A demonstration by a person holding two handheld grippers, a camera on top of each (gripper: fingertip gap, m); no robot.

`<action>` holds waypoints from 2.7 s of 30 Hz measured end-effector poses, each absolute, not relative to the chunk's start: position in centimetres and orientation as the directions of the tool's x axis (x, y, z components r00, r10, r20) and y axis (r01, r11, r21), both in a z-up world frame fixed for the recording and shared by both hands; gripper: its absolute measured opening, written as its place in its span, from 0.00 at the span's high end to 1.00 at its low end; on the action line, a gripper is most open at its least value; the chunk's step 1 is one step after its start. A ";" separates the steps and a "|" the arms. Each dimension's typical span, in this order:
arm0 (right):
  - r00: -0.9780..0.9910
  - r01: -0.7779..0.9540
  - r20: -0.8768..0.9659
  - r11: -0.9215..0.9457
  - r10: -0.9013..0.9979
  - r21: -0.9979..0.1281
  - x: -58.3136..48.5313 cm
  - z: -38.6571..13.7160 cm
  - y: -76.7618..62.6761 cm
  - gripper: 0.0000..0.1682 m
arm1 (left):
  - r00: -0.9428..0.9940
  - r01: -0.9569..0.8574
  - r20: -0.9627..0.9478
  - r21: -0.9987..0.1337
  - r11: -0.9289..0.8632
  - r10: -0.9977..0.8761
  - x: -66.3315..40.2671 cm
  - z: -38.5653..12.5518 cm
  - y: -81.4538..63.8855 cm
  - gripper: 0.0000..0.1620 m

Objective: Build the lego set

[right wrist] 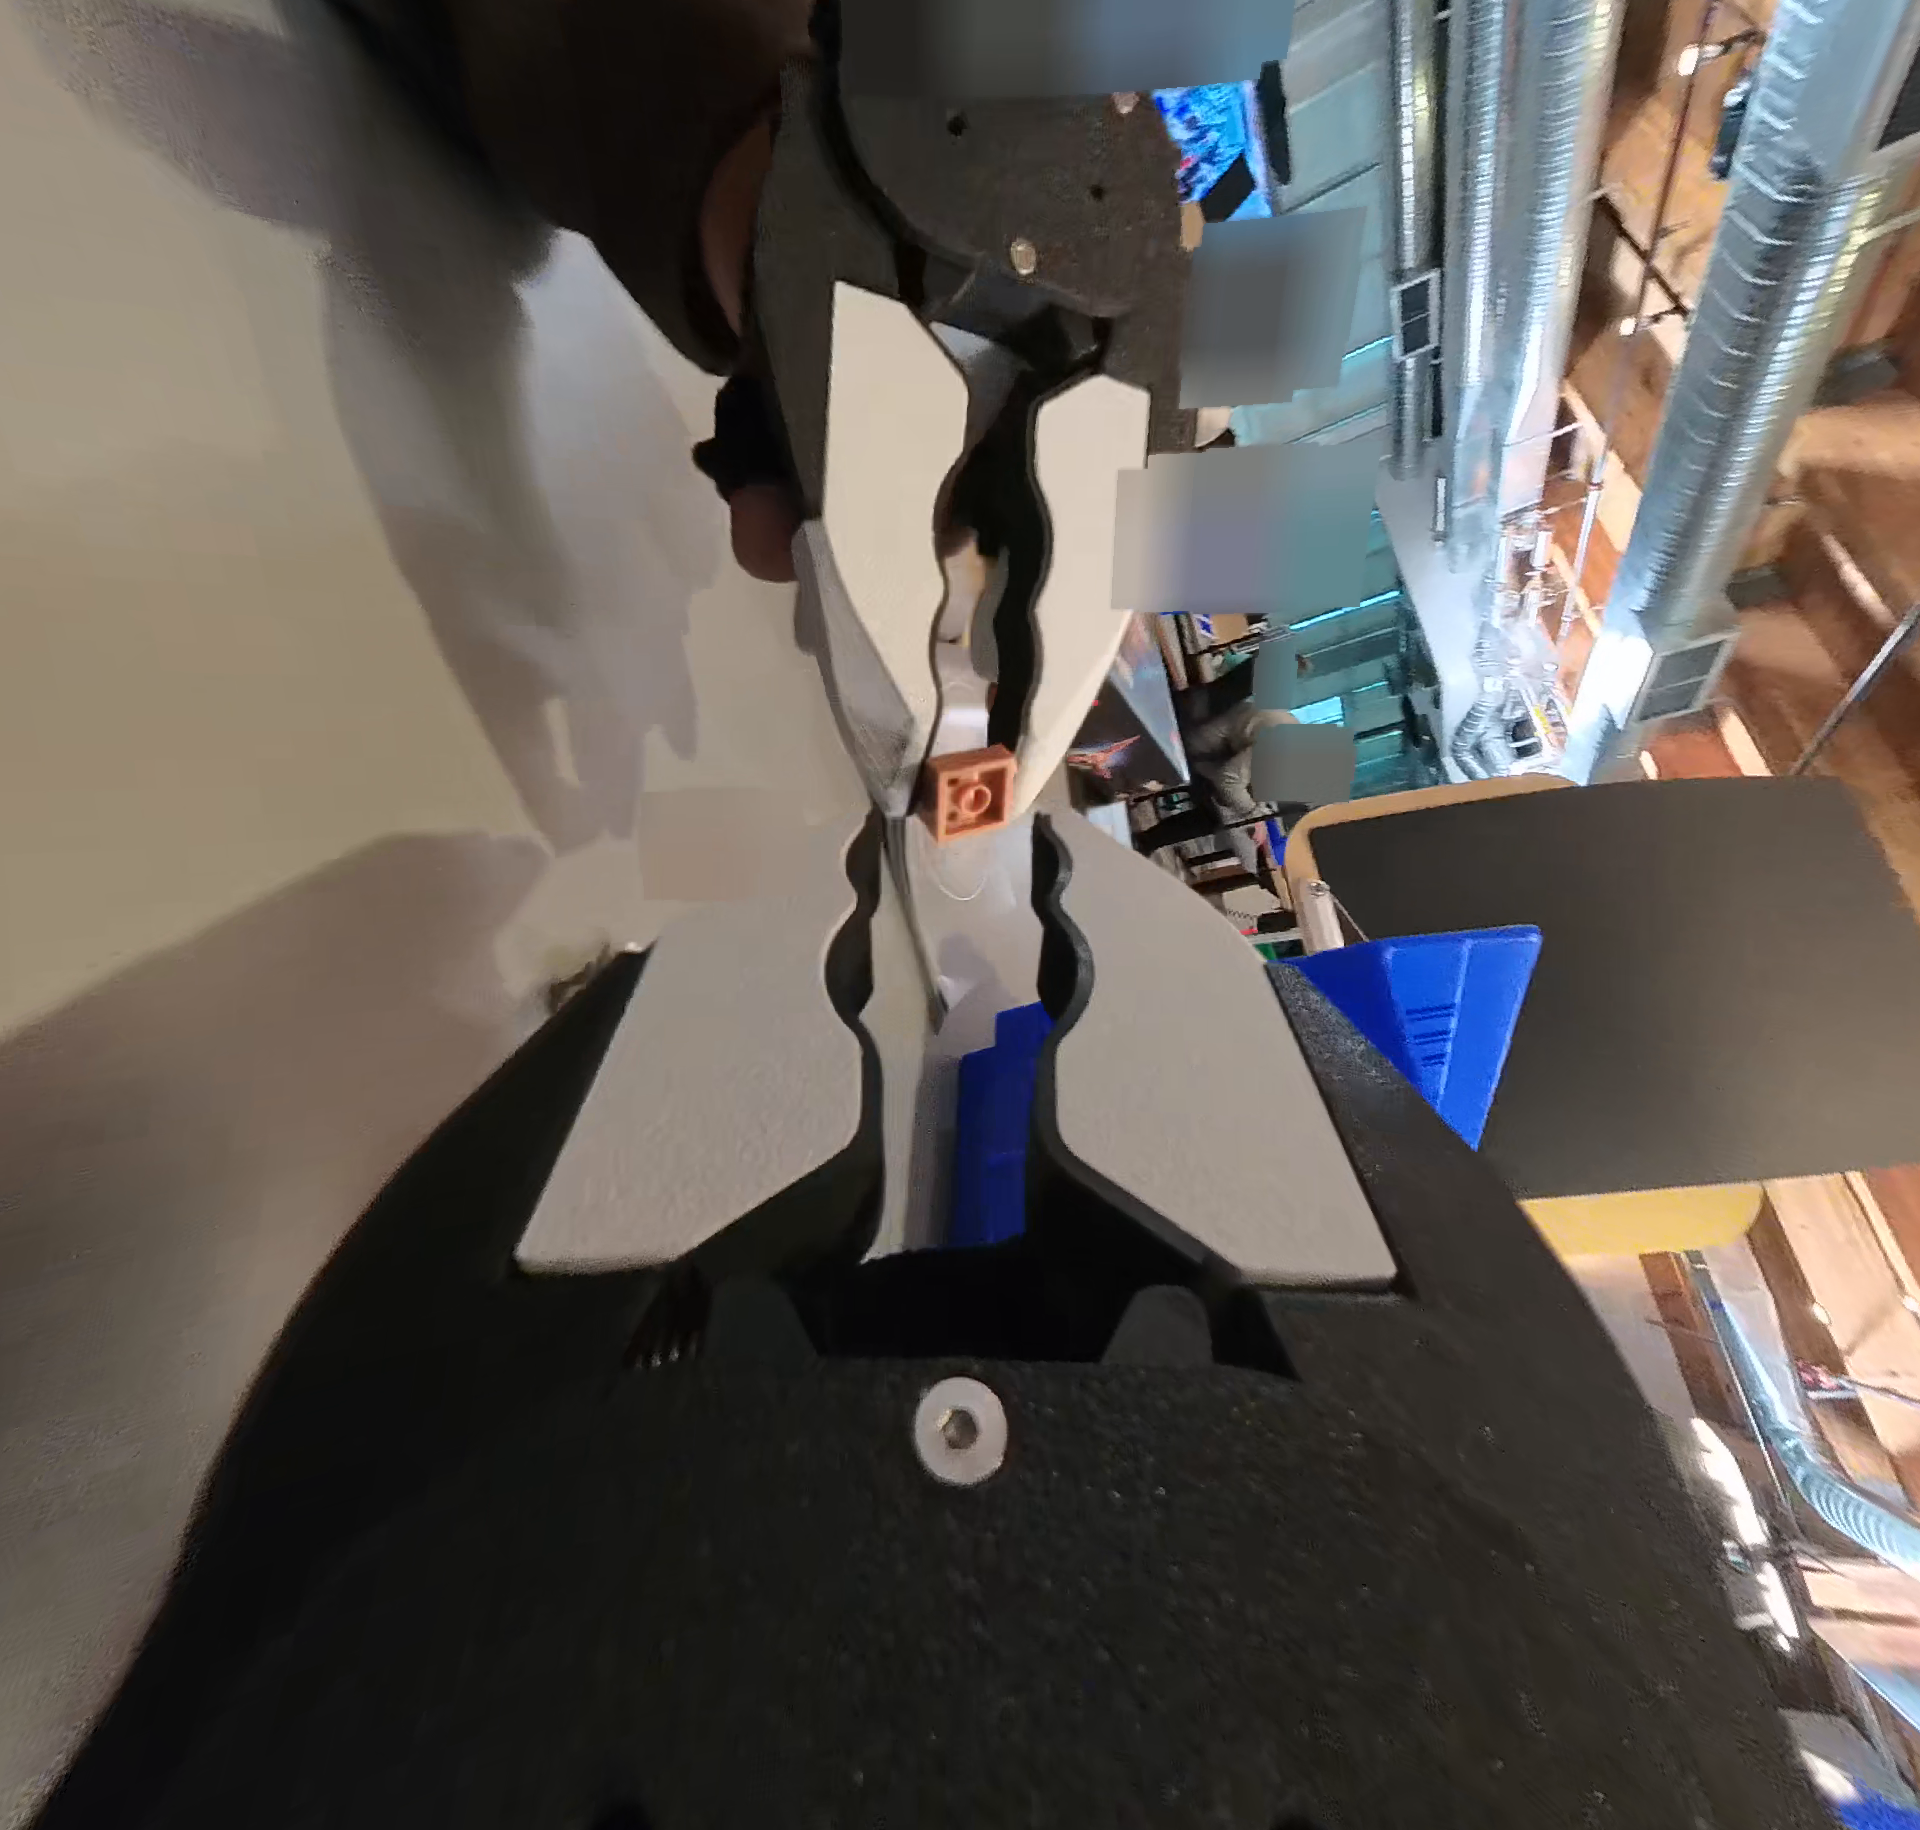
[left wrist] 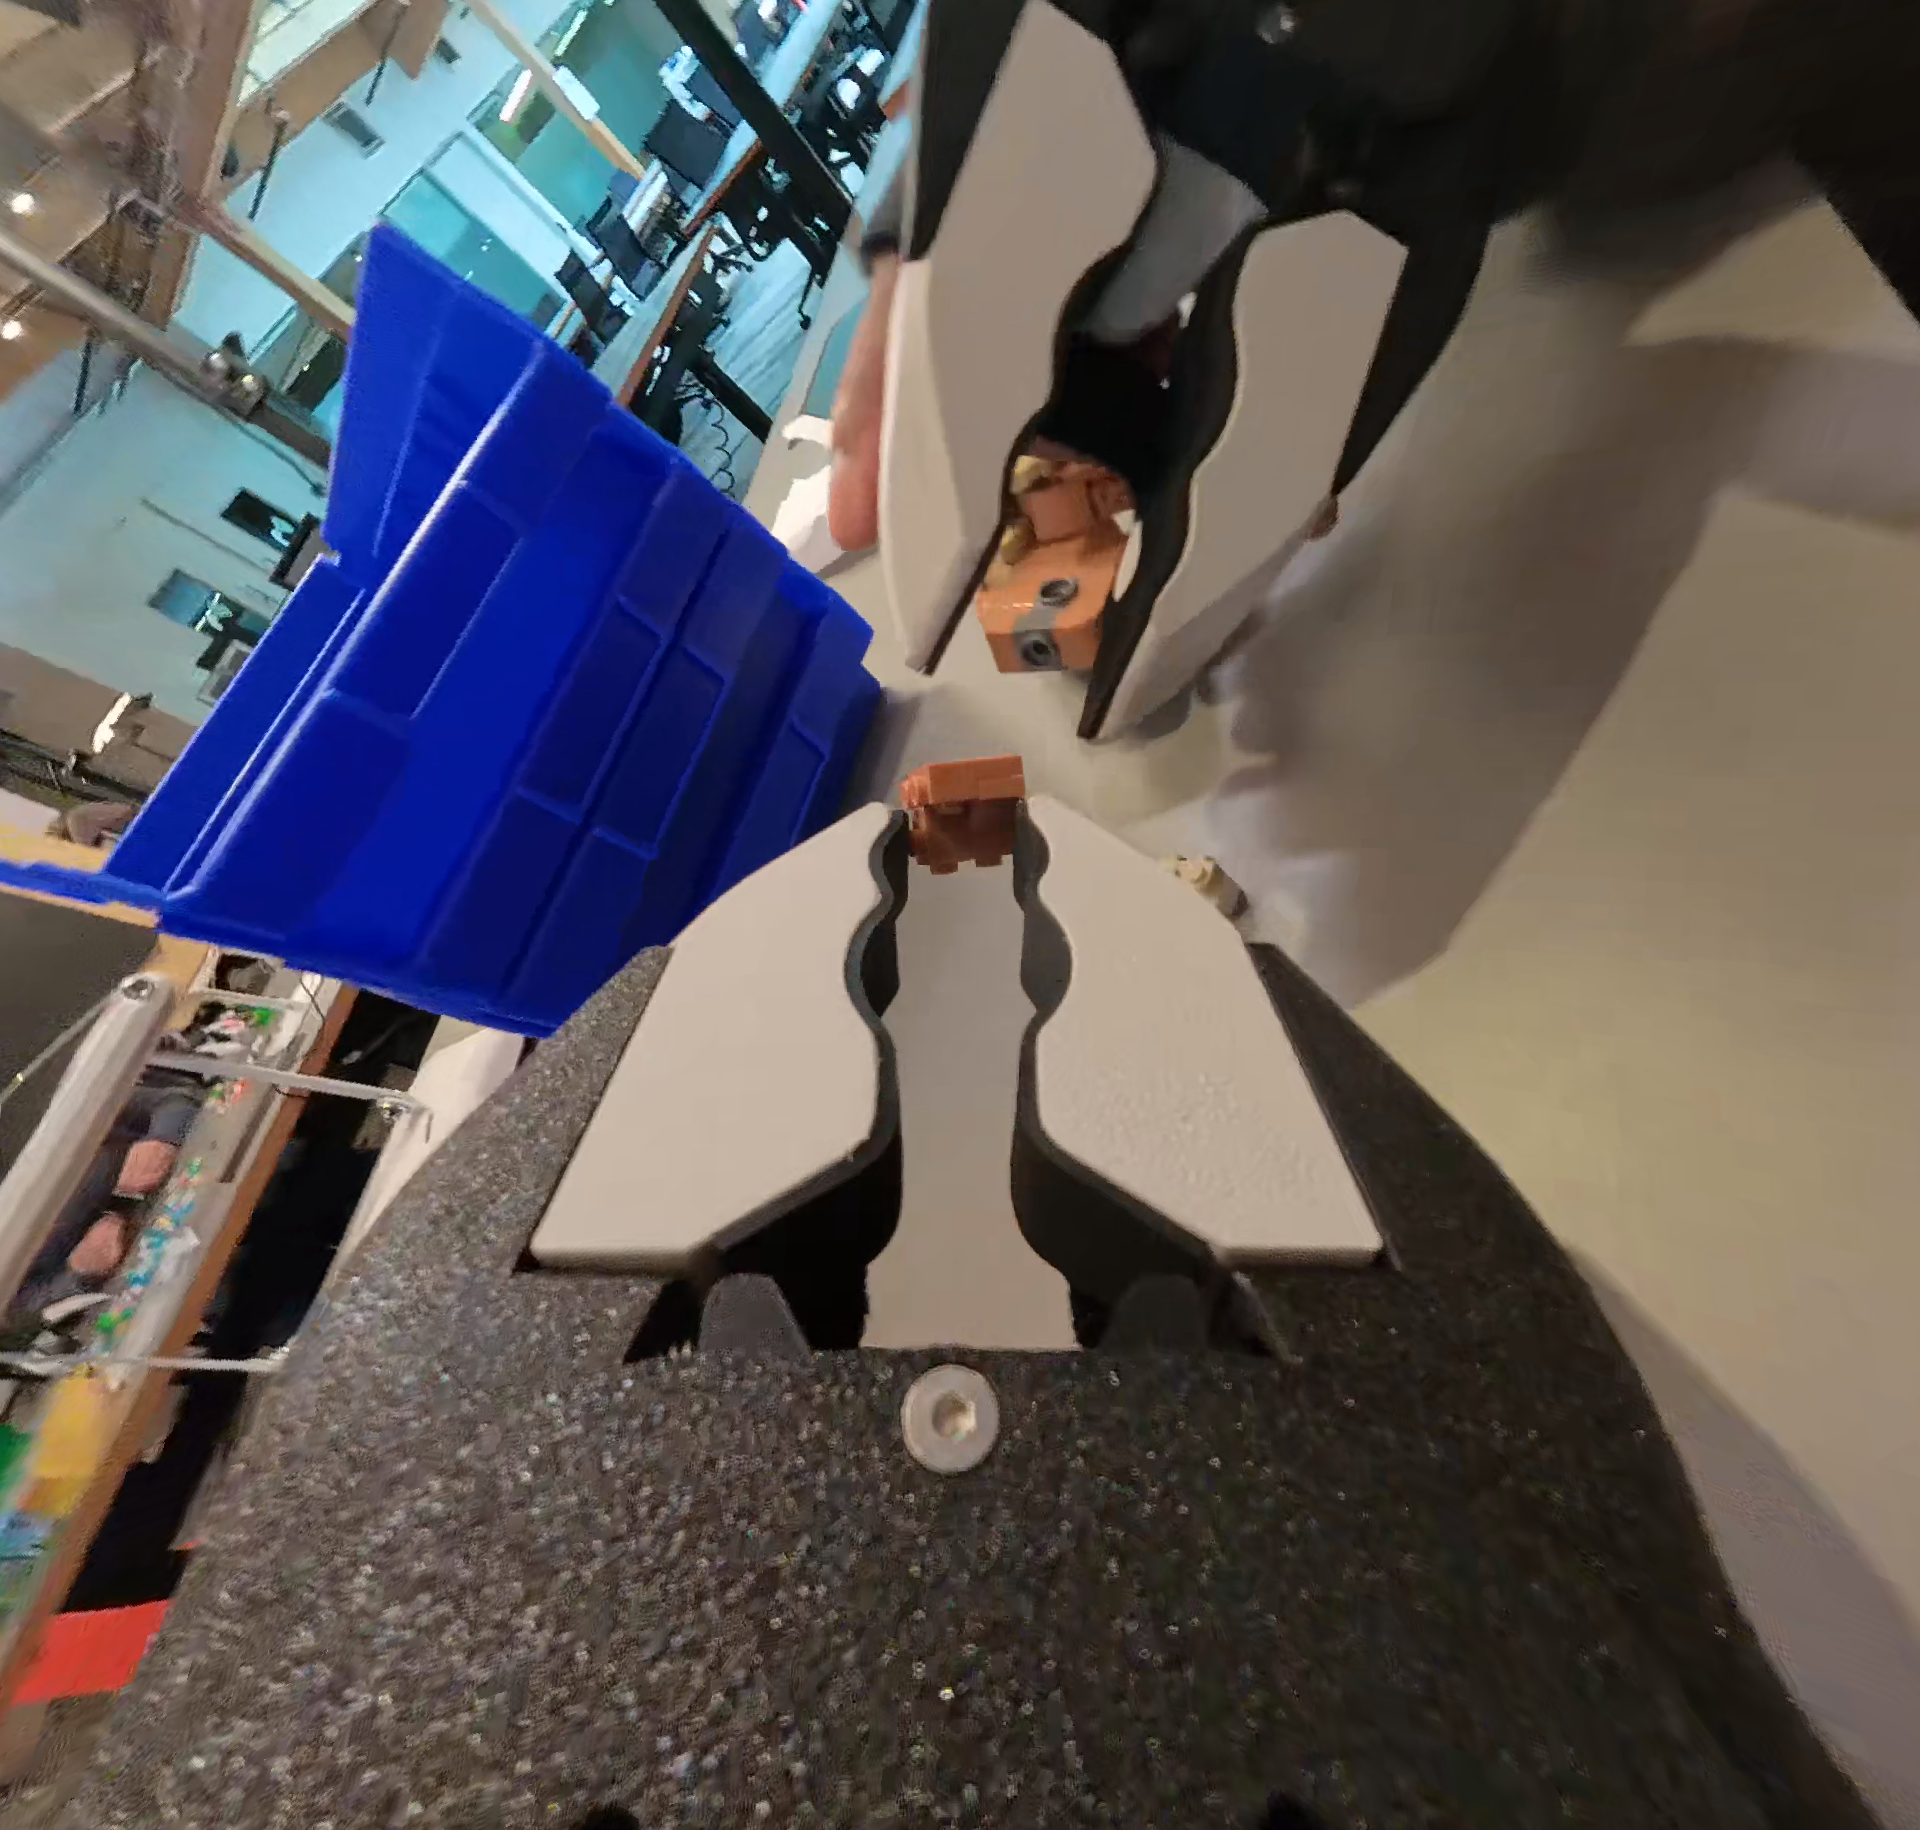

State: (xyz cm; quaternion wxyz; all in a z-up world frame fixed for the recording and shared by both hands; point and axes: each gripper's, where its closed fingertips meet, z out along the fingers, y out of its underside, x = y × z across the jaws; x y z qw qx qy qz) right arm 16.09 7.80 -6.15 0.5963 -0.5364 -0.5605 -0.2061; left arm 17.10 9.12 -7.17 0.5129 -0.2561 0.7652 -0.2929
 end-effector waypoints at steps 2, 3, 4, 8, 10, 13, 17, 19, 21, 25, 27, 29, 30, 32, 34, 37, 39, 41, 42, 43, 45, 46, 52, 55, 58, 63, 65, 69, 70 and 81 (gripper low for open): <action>0.262 0.855 0.889 0.336 0.375 -0.394 15.9 -6.8 7.7 0.83 | -0.368 -0.094 -0.663 -0.672 0.735 -0.653 17.1 -7.9 8.7 0.88; 0.255 0.859 0.889 0.332 0.381 -0.389 15.9 -7.0 7.8 0.83 | -0.377 -0.096 -0.677 -0.650 0.754 -0.632 17.0 -8.2 8.6 0.88; 0.247 0.864 0.889 0.329 0.385 -0.383 15.9 -7.2 7.8 0.83 | -0.384 -0.099 -0.690 -0.629 0.771 -0.613 17.0 -8.6 8.5 0.88; 0.227 0.868 0.883 0.327 0.410 -0.375 15.7 -7.9 7.7 0.84 | -0.401 -0.109 -0.730 -0.562 0.820 -0.553 17.1 -9.5 8.4 0.88; 0.213 0.873 0.882 0.324 0.420 -0.364 15.7 -8.2 7.6 0.84 | -0.407 -0.109 -0.739 -0.544 0.832 -0.537 17.1 -9.7 8.3 0.88; 0.198 0.878 0.878 0.319 0.436 -0.357 15.7 -8.7 7.6 0.84 | -0.420 -0.097 -0.745 -0.531 0.842 -0.518 17.0 -9.9 7.9 0.88; 0.182 0.877 0.868 0.324 0.461 -0.355 15.4 -9.2 7.4 0.85 | -0.430 -0.085 -0.751 -0.519 0.851 -0.501 16.9 -10.1 7.5 0.88; 0.173 0.878 0.865 0.324 0.471 -0.352 15.3 -9.4 7.3 0.86 | -0.432 -0.088 -0.746 -0.525 0.847 -0.507 17.0 -10.1 7.4 0.88; 0.170 0.883 0.869 0.320 0.465 -0.344 15.3 -9.5 7.4 0.87 | -0.436 -0.095 -0.735 -0.536 0.839 -0.519 16.9 -10.1 7.4 0.88; 0.188 0.883 0.882 0.320 0.432 -0.344 15.5 -8.8 7.5 0.89 | -0.424 -0.098 -0.709 -0.583 0.806 -0.564 17.0 -9.7 7.6 0.88; 0.207 0.874 0.894 0.335 0.398 -0.351 15.6 -7.9 7.6 0.89 | -0.407 -0.091 -0.676 -0.640 0.763 -0.615 17.1 -8.9 7.7 0.87; 0.233 0.860 0.899 0.353 0.371 -0.368 15.5 -7.0 7.5 0.89 | -0.405 -0.076 -0.632 -0.697 0.713 -0.661 17.0 -8.1 7.6 0.88; 0.243 0.853 0.901 0.363 0.359 -0.375 15.4 -6.6 7.4 0.89 | -0.406 -0.067 -0.615 -0.718 0.693 -0.676 16.9 -7.8 7.6 0.88; 0.265 0.841 0.907 0.382 0.326 -0.383 15.3 -5.8 7.3 0.89 | -0.406 -0.061 -0.577 -0.757 0.651 -0.709 16.9 -7.3 7.6 0.87; 0.282 0.832 0.913 0.398 0.295 -0.386 15.4 -5.1 7.3 0.89 | -0.425 -0.061 -0.503 -0.814 0.578 -0.753 16.7 -6.7 7.6 0.86; 0.294 0.824 0.925 0.426 0.243 -0.373 15.3 -4.1 7.1 0.89 | -0.483 -0.056 -0.339 -0.908 0.415 -0.807 16.2 -5.5 7.1 0.86; 0.288 0.822 0.931 0.441 0.225 -0.361 15.1 -3.9 7.0 0.89 | -0.517 -0.053 -0.237 -0.950 0.307 -0.823 15.9 -4.7 6.9 0.86; 0.276 0.821 0.939 0.458 0.206 -0.341 14.8 -3.9 6.8 0.90 | -0.548 -0.060 -0.136 -0.978 0.202 -0.825 15.8 -4.1 6.7 0.86; 0.273 0.819 0.941 0.466 0.197 -0.336 14.7 -3.8 6.8 0.90 | -0.557 -0.061 -0.097 -0.986 0.158 -0.825 15.8 -3.9 6.7 0.86; 0.274 0.815 0.942 0.474 0.193 -0.334 14.5 -3.7 6.7 0.90 | -0.570 -0.070 -0.060 -0.990 0.121 -0.819 15.7 -3.8 6.6 0.86; 0.271 0.812 0.946 0.485 0.181 -0.325 14.4 -3.5 6.6 0.90 | -0.599 -0.090 0.004 -0.994 0.063 -0.801 15.6 -3.7 6.4 0.86; 0.272 0.810 0.946 0.490 0.174 -0.323 14.4 -3.4 6.5 0.90 | -0.610 -0.094 0.025 -0.995 0.041 -0.792 15.5 -3.6 6.3 0.87; 0.283 0.783 0.945 0.530 0.164 -0.326 13.9 -2.8 5.9 0.90 | -0.672 -0.107 0.111 -0.993 -0.052 -0.732 14.9 -3.1 5.6 0.92; 0.283 0.780 0.944 0.533 0.168 -0.328 14.0 -2.9 5.9 0.90 | -0.683 -0.106 0.119 -0.992 -0.063 -0.721 14.8 -3.1 5.4 0.94; 0.320 0.785 0.931 0.500 0.177 -0.365 14.5 -2.7 6.4 0.89 | -0.649 -0.053 0.051 -0.998 -0.022 -0.759 15.1 -2.8 5.8 0.94; 0.429 0.769 0.860 0.388 0.277 -0.508 15.7 -3.1 7.6 0.86 | -0.448 0.051 -0.230 -0.971 0.233 -0.864 16.3 -2.8 7.4 0.95; 0.486 0.744 0.814 0.339 0.316 -0.576 16.2 -3.1 7.9 0.86 | -0.366 0.087 -0.324 -0.945 0.314 -0.872 16.5 -2.4 7.9 0.95; 0.592 0.661 0.706 0.268 0.389 -0.701 16.6 -2.9 8.3 0.86 | -0.245 0.131 -0.437 -0.899 0.417 -0.865 16.5 -1.7 8.7 0.95; 0.616 0.628 0.668 0.251 0.417 -0.736 16.5 -2.9 8.3 0.86 | -0.212 0.136 -0.473 -0.881 0.454 -0.855 16.6 -1.6 8.8 0.95; 0.719 0.398 0.424 0.174 0.551 -0.901 16.2 -2.1 8.0 0.92 | -0.049 0.155 -0.747 -0.662 0.733 -0.664 16.7 -2.1 8.1 0.95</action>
